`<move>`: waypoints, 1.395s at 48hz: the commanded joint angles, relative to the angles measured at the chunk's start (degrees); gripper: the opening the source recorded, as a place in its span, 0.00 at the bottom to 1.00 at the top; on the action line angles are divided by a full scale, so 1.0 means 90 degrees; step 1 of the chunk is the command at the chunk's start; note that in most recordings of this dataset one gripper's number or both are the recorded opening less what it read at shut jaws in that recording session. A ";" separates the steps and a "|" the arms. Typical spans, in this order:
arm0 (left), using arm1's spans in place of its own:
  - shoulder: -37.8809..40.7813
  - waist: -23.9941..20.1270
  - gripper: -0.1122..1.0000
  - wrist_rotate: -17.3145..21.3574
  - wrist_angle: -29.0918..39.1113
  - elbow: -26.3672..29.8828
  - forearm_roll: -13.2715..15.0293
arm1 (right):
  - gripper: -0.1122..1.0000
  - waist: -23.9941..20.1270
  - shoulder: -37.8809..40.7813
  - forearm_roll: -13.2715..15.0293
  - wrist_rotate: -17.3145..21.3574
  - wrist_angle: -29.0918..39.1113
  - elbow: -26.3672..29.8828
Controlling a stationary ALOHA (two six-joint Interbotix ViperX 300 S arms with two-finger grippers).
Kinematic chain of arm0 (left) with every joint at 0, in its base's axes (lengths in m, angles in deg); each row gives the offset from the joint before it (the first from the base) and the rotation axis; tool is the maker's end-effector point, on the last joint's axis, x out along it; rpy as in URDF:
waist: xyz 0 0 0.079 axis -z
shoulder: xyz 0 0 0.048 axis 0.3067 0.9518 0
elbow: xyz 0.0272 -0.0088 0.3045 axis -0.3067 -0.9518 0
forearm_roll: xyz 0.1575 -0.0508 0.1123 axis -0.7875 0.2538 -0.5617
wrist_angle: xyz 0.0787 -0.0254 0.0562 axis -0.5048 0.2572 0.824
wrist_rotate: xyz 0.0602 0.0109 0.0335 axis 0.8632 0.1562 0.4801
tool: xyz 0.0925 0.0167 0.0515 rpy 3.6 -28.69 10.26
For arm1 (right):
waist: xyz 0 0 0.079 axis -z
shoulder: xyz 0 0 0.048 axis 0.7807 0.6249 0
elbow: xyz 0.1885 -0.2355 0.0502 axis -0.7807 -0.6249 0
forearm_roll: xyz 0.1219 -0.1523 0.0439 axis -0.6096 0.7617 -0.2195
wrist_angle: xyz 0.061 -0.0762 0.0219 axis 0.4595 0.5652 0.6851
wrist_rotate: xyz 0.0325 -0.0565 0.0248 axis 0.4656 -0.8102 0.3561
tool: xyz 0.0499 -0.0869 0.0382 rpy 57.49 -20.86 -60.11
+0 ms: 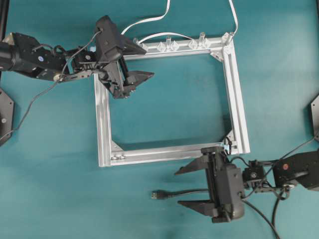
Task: Insert the wire through the string loop located on the right side.
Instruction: 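Lower the right gripper and grasp the cable just behind the USB plug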
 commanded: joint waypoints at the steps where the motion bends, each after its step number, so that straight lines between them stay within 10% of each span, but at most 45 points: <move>1: -0.0225 0.0000 0.86 0.0000 -0.0020 0.0020 -0.0029 | 0.89 -0.0088 0.0039 -0.0010 -0.0020 0.0098 0.0156; 52: -0.0176 0.0000 0.86 -0.0039 -0.0029 -0.0020 -0.0020 | 0.84 -0.0127 0.0840 -0.0039 0.0020 0.0342 0.0098; 67: -0.0186 0.0000 0.86 -0.0059 -0.0020 -0.0029 -0.0020 | 0.22 -0.0039 0.0830 -0.0078 0.0010 0.0615 0.0107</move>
